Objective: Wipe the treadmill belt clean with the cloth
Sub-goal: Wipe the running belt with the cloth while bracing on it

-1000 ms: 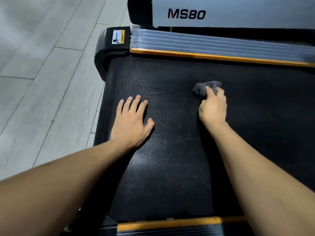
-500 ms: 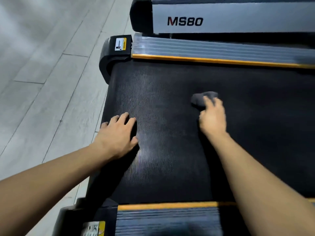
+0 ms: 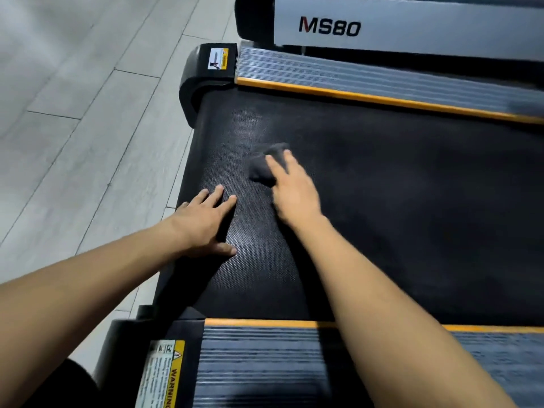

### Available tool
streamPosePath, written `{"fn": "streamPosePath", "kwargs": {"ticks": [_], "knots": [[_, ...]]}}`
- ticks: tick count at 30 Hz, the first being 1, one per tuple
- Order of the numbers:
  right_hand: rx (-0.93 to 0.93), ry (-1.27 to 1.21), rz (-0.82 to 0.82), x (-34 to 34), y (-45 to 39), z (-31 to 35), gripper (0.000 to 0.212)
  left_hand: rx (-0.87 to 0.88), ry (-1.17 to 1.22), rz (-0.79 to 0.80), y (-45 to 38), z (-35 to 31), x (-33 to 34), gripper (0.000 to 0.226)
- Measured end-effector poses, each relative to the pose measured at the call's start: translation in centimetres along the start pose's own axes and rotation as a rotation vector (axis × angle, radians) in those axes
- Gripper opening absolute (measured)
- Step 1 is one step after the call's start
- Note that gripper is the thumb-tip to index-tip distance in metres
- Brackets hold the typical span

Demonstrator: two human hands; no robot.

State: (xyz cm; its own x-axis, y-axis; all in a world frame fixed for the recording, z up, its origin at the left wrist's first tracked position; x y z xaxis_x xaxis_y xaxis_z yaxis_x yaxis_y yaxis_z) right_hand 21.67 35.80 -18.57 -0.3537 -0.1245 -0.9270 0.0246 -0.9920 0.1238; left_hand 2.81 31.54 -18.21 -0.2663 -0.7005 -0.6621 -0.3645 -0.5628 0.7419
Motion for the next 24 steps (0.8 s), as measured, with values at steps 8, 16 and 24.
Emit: {"fn": "streamPosePath", "kwargs": {"ticks": [8, 16, 24], "knots": [[0.465, -0.137, -0.205, -3.5, 6.3, -11.6, 0.062, -0.021, 0.019, 0.003, -0.1, -0.3, 0.0, 0.123], [-0.026, -0.063, 0.004, 2.4, 5.7, 5.2, 0.066, -0.026, 0.110, -0.069, 0.3, 0.6, 0.4, 0.127], [0.424, -0.076, -0.177, -3.1, 11.9, -12.3, 0.063, -0.052, 0.104, -0.031, 2.0, -0.2, 1.7, 0.125]]}}
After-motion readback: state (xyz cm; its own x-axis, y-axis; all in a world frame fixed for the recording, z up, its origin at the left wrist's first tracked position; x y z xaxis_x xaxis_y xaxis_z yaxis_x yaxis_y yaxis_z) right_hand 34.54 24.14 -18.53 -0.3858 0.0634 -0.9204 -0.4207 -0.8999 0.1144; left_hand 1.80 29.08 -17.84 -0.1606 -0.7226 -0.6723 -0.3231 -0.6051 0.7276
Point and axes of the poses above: each hand's wrist, its own y-axis away from the middle knuckle, its own x-axis out of the palm, z = x × y, the point moved 7 cm from there along -y, towards the middle knuckle, and after that the axes turned 12 degrees about z, right-handed, at the moved point
